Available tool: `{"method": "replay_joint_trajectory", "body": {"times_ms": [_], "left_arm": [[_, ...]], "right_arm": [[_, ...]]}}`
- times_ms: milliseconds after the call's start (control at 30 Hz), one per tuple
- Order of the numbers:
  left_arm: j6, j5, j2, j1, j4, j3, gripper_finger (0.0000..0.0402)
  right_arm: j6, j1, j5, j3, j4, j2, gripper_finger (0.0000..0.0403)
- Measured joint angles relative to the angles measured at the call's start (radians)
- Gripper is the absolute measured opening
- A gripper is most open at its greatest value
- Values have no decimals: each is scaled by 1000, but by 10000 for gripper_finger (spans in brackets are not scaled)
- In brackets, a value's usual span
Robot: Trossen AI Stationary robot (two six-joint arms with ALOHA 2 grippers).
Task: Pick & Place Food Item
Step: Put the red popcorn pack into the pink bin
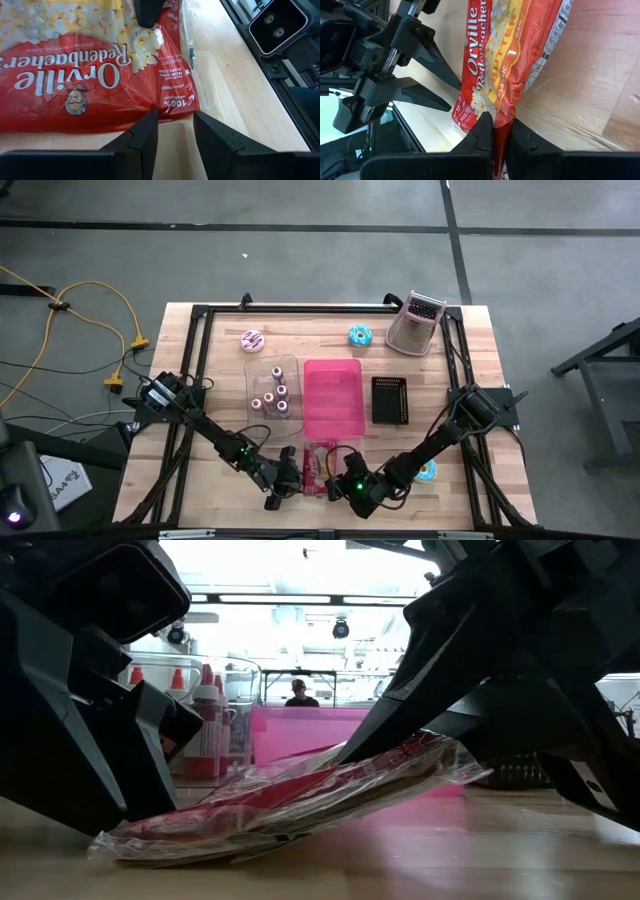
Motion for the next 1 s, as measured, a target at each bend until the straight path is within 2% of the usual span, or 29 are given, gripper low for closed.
{"method": "replay_joint_trajectory", "body": {"times_ms": [1000], "left_arm": [[66, -14, -87, -12, -56, -1, 123]], "right_arm": [[-5, 39, 51, 0, -4, -7, 7]]}}
